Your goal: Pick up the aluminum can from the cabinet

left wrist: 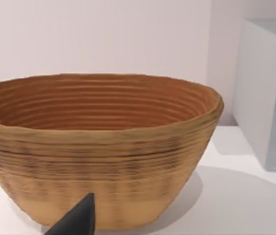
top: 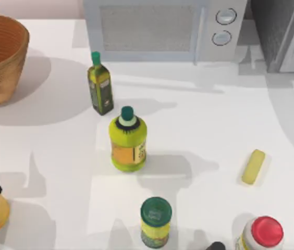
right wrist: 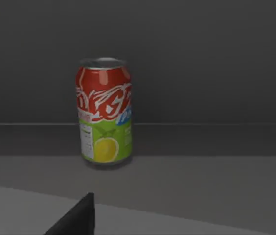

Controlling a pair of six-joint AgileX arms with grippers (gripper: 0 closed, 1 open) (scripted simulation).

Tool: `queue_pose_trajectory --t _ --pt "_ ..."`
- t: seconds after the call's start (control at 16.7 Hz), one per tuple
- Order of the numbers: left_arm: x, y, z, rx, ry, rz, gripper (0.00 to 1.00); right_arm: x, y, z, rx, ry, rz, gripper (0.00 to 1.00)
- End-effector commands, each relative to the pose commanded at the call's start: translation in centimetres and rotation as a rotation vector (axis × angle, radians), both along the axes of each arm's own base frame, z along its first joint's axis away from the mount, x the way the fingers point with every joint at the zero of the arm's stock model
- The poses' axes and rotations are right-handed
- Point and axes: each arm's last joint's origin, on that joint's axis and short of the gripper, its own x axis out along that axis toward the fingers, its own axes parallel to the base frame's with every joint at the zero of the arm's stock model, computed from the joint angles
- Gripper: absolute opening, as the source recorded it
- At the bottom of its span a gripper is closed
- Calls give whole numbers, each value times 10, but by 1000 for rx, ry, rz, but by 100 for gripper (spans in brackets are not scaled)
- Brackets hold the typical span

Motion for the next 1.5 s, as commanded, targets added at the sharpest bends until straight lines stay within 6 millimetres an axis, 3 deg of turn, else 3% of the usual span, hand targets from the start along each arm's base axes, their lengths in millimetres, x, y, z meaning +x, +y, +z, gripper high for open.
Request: queue_pose_trajectory --t 0.24,0.6,0.84,1.08,1.5 --pt "0 0 0 0 0 0 100 16 5 8 -4 10 -2 100" --pt "0 0 0 0 0 0 100 17 5 8 -3 7 -4 100" --pt "0 0 0 0 0 0 100 48 19 0 -4 4 -19 100" --pt "0 0 0 0 0 0 100 87 48 -16 -5 1 -10 100" --pt "0 0 0 0 0 0 100 97 53 -20 -6 4 -11 100"
